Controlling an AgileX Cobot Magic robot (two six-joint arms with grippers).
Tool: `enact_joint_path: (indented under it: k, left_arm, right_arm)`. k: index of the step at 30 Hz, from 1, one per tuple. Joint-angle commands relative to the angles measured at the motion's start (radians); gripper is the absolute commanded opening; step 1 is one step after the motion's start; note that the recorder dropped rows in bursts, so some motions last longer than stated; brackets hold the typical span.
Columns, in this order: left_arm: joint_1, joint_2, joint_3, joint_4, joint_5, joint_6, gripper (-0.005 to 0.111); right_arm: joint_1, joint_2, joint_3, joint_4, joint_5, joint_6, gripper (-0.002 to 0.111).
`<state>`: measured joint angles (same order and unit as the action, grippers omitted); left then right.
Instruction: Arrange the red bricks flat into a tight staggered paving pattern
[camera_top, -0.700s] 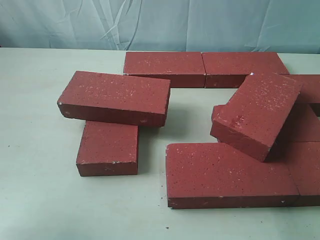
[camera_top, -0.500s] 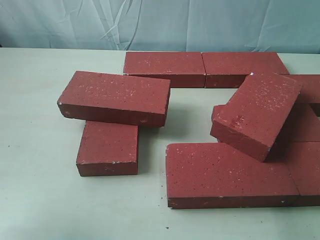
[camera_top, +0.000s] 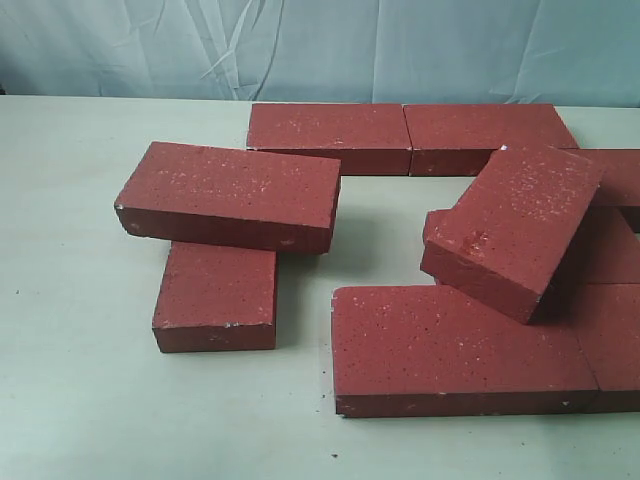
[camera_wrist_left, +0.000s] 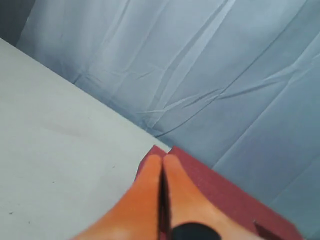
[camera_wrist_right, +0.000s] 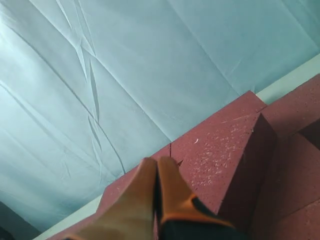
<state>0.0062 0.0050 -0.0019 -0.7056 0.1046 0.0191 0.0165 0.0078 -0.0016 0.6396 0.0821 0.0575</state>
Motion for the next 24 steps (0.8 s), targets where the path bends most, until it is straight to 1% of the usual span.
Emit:
enact_joint_path:
  k: [1,4,6,8,10,11,13,15,19,24]
  left_arm:
    - [-0.01,-0.005,0.002,-0.14,-0.079,-0.004,0.0]
    - [-0.01,-0.005,-0.006,-0.204,-0.082,-0.004,0.0]
    - [-0.01,-0.005,-0.035,-0.206,-0.132,-0.004,0.0]
    - [-0.01,-0.005,-0.067,-0.181,-0.205,-0.004,0.0]
    - [-0.01,-0.005,-0.092,-0.138,-0.258,-0.001,0.0]
    - [-0.01,-0.005,-0.108,-0.09,-0.265,-0.001,0.0]
    - [-0.01,-0.005,-0.139,0.021,-0.244,-0.001,0.0]
    - [-0.01,-0.005,-0.16,0.088,-0.201,-0.001,0.0]
    - [-0.01,-0.005,-0.162,0.123,-0.177,-0.001,0.0]
    - [-0.01,-0.005,-0.16,0.171,-0.156,-0.001,0.0]
  right_arm:
    - [-0.004,-0.008,-0.008,0.014,-0.016,-0.034,-0.001]
    - [-0.004,-0.008,-0.054,0.014,-0.045,-0.103,-0.001]
    - [-0.004,-0.008,-0.085,0.012,-0.1,-0.134,-0.001]
    - [-0.004,-0.008,-0.118,0.006,-0.17,-0.143,-0.001]
    - [-0.004,-0.008,-0.155,-0.023,-0.179,-0.145,-0.001]
    - [-0.004,-0.008,-0.172,-0.054,-0.17,-0.145,-0.001]
    - [-0.004,-0.004,-0.206,-0.104,-0.115,-0.145,-0.001]
    - [-0.004,0.032,-0.245,-0.148,-0.052,-0.145,-0.001]
    - [-0.004,0.15,-0.353,-0.273,0.096,-0.147,-0.001]
    - [-0.004,0.35,-0.486,-0.408,0.276,-0.147,-0.001]
